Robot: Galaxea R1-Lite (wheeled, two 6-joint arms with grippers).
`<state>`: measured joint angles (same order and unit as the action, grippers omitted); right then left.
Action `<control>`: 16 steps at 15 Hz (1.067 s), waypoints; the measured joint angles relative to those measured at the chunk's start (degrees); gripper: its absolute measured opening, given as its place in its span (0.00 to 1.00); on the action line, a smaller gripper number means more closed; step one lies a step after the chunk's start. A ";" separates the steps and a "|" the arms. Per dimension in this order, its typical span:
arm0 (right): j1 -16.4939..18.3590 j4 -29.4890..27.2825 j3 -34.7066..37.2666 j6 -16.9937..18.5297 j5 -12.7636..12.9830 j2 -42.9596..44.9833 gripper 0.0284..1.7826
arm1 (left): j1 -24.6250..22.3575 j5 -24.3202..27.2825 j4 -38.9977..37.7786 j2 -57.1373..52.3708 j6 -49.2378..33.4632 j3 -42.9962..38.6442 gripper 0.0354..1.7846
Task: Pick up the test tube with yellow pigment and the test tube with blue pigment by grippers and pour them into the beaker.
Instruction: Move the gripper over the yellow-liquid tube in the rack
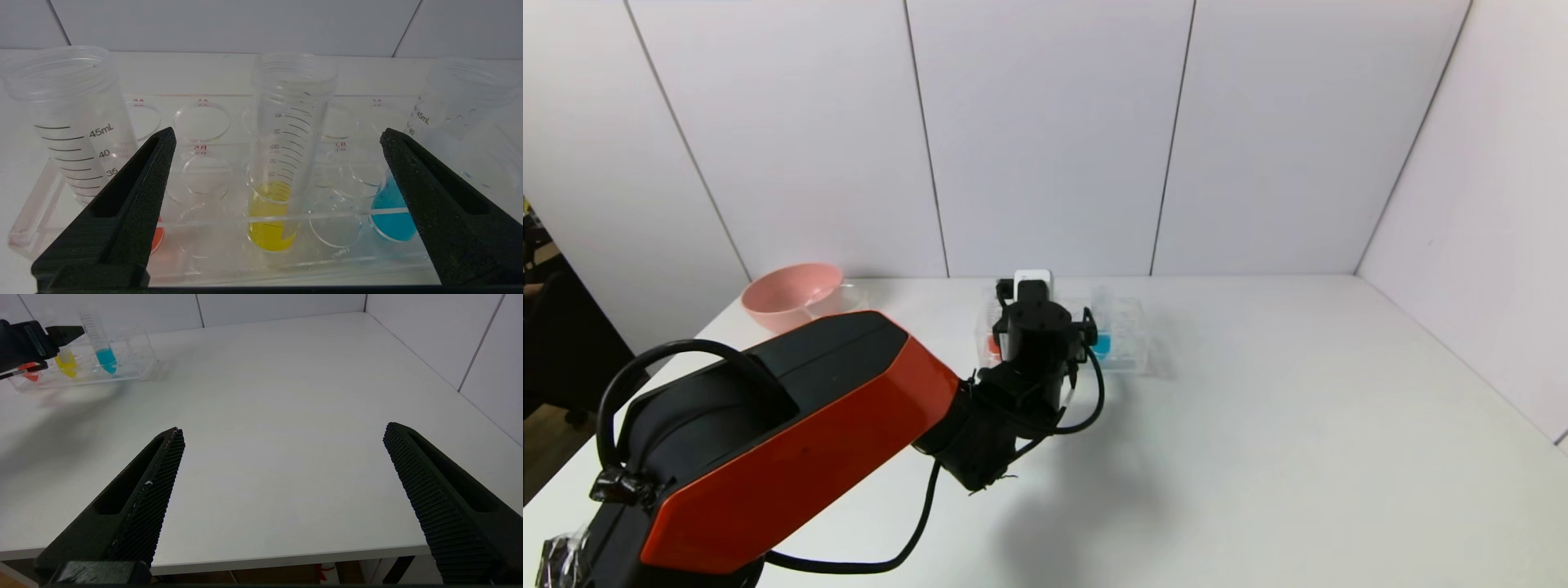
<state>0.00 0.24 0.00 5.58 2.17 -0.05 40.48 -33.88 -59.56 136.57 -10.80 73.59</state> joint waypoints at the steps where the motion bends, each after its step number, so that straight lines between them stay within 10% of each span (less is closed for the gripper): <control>1: 0.00 0.00 0.00 0.01 0.02 0.00 1.00 | -0.39 0.00 0.69 0.44 0.00 1.10 0.99; 16: 0.00 0.00 0.00 0.00 0.02 0.00 1.00 | -4.29 1.39 2.43 4.61 2.86 6.78 0.92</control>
<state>0.00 0.24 0.00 5.58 2.19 -0.05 36.19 -32.49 -57.14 141.18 -7.94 80.37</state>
